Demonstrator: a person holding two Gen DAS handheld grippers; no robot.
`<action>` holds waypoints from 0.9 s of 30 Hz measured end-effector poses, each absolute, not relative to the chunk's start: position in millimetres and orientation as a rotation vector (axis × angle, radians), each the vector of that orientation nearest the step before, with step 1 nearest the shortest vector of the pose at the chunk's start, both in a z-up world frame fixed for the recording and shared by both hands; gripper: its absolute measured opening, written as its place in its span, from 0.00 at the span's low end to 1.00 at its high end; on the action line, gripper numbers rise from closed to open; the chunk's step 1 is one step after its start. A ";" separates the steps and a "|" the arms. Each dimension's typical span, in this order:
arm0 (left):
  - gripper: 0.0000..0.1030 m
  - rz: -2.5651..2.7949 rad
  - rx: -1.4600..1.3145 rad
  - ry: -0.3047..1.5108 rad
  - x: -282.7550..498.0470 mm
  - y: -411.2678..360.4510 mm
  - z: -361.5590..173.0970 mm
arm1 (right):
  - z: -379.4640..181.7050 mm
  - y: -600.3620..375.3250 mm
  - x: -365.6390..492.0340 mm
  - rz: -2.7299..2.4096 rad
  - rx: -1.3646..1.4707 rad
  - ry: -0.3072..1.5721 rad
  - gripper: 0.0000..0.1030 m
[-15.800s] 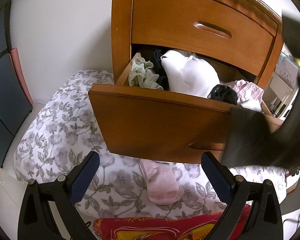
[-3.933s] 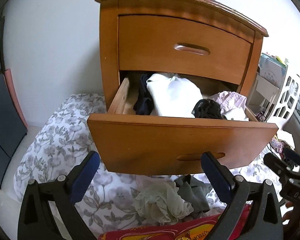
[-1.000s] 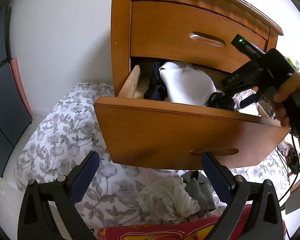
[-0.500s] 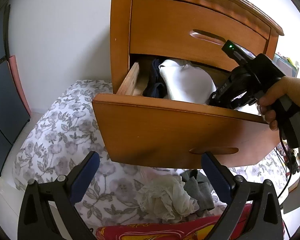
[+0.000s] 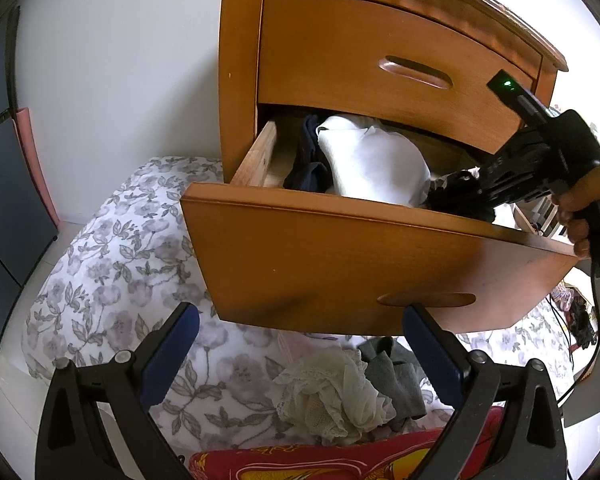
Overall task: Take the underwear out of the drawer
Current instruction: 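Reach the right gripper into the drawer and grasp the black mesh garment, then lift the black mesh garment out of the drawer with the right gripper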
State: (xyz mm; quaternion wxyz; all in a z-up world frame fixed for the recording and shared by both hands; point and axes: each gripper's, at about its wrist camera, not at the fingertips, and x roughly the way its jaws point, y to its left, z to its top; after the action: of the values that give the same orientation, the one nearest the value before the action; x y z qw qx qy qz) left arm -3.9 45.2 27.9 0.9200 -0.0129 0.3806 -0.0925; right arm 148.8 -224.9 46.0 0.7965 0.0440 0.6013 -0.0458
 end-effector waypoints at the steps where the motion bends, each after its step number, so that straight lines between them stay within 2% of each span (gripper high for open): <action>1: 0.98 -0.190 -0.027 0.782 -3.9 45.2 27.9 | 49.1 -226.5 147.1 -0.099 0.092 1.284 0.15; 27: 0.98 -0.183 -0.021 0.796 -3.2 45.2 26.0 | 182.8 -230.1 79.4 -0.055 0.023 0.995 0.13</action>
State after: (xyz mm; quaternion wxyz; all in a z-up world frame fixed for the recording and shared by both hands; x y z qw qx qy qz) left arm -3.2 45.2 26.0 0.9177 -0.0104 0.3871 -0.0889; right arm 79.4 -230.1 182.8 0.8783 0.0111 0.4772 -0.0263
